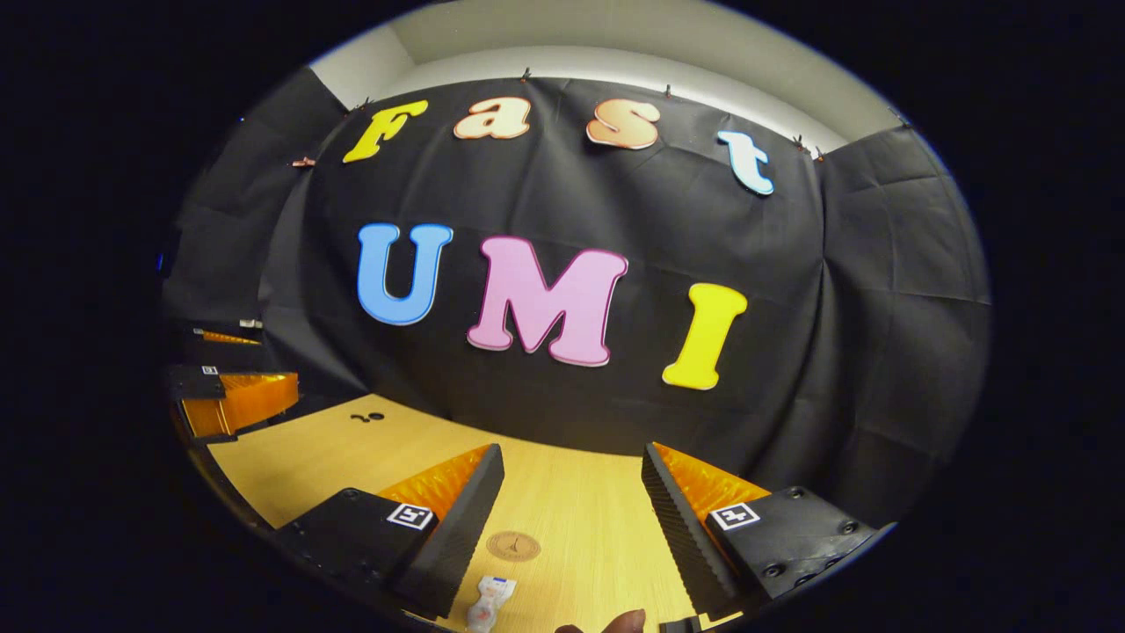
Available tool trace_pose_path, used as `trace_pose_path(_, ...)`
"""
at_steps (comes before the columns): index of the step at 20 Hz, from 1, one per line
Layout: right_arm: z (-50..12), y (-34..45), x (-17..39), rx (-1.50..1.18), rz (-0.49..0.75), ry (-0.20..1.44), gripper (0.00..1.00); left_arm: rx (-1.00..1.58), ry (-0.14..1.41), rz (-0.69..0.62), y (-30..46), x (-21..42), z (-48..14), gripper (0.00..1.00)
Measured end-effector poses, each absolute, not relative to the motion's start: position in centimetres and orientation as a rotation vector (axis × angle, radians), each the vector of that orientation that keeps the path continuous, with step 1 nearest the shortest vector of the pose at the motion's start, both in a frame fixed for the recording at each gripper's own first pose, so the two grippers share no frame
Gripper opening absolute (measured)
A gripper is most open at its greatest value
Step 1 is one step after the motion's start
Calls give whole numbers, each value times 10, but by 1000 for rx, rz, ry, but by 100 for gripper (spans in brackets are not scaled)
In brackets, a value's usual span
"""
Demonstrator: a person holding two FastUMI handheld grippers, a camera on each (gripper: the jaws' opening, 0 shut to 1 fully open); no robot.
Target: Put the toothbrush and toothpaste on the desktop into the cup, then pick up the cup and place it on the coaster on the desktop.
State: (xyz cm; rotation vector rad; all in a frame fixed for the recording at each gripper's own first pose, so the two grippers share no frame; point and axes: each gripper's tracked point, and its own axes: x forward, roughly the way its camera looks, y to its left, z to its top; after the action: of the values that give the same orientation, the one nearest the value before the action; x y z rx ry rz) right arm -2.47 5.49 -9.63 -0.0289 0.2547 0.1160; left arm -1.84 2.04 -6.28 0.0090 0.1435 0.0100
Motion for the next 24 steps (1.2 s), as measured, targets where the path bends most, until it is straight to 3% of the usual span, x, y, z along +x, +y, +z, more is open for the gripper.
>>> trace_pose_path(11, -263, 119, -86, -119, 250, 687, 98, 35, 283, 78, 70, -58, -131, 96)
trace_pose_path(18, -352, 131, -105, -62, 208, 1018, 97, 12, 338, 147, 92, -80, -157, 96)
trace_pose_path(24, -400, 144, -114, -47, 210, 1197, 95, -15, 366, 217, 112, -97, -171, 95)
